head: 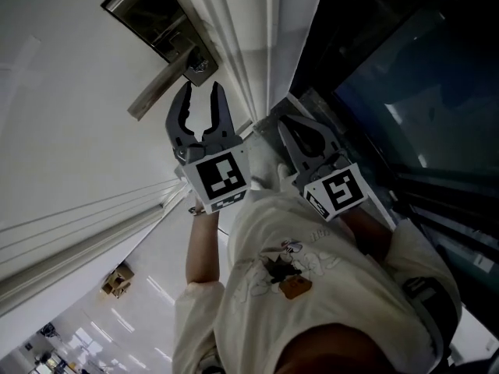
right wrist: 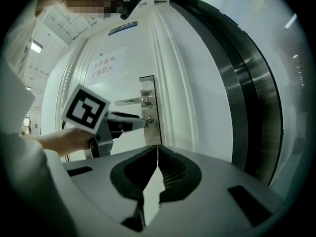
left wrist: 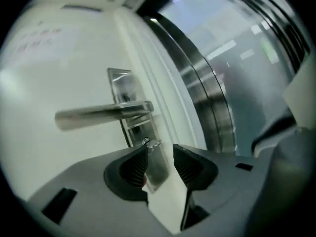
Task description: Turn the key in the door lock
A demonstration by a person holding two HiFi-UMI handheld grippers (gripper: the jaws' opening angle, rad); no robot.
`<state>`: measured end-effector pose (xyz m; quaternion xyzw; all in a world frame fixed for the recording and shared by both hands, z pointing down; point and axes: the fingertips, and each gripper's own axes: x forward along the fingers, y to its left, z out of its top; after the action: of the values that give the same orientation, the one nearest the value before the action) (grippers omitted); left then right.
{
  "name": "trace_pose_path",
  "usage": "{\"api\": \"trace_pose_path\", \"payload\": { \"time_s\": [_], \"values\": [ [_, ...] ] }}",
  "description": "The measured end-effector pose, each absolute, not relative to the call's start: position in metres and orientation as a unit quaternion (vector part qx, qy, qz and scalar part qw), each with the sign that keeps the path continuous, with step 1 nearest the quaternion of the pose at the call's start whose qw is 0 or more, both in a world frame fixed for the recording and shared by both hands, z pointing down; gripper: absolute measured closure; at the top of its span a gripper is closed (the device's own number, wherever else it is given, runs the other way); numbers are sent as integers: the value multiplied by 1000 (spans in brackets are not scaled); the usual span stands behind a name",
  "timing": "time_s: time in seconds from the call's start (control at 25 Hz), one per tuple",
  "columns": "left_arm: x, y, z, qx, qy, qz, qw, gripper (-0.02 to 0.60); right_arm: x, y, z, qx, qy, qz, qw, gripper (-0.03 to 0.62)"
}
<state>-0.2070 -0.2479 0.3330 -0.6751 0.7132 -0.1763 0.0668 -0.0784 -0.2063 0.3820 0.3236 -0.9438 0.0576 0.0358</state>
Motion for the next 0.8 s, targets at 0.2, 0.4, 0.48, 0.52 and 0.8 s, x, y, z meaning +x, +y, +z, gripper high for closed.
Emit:
{"api": "trace_pose_path", "payload": {
  "time_s": [0.2,0.4,0.48,0.52,0.8],
  "values": [
    [-224,-252,324,-682,683,180,-191,414,-80,-204,372,325,-944,46,33,583],
    [-239,-264,330,-613,680,294,-274,414,-72,-204,364,342,-938,43,30,583],
    [-235,-273,332,-612,667,308,-293,416,-69,-204,360,348,-936,40,29,583],
    [-233,-277,333,-613,663,309,-299,431,-67,-203,360,351,-935,40,29,585],
    [-230,-280,337,-615,726,200,-234,535,-57,-203,365,370,-927,48,31,583]
  ]
}}
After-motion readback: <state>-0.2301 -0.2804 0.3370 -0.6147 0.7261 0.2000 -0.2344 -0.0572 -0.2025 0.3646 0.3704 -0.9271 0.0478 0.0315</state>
